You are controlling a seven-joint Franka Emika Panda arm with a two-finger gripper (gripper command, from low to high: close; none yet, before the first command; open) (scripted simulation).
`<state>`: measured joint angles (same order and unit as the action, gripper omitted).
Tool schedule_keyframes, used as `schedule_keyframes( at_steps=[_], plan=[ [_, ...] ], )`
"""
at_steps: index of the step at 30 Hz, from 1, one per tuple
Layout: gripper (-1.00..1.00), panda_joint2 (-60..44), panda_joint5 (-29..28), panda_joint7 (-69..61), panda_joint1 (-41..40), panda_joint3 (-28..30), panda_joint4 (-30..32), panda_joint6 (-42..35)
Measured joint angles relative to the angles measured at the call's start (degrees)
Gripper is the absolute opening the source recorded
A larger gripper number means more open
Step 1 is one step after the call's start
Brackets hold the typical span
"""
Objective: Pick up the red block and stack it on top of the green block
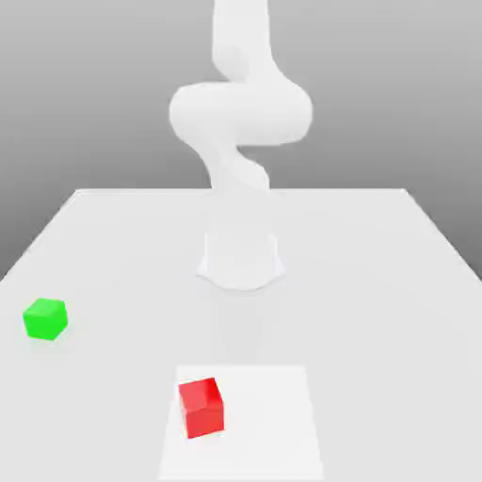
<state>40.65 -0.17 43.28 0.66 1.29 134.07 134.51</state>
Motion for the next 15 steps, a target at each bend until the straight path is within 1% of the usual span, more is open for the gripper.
schedule_keyframes(
  at_steps=[8,15],
  plan=[
    [0.0,-17.0,-0.1,-8.7,2.1,4.6,7.5,8.9],
    [0.0,-31.5,1.0,-17.0,2.9,7.5,13.9,16.5]
  ],
)
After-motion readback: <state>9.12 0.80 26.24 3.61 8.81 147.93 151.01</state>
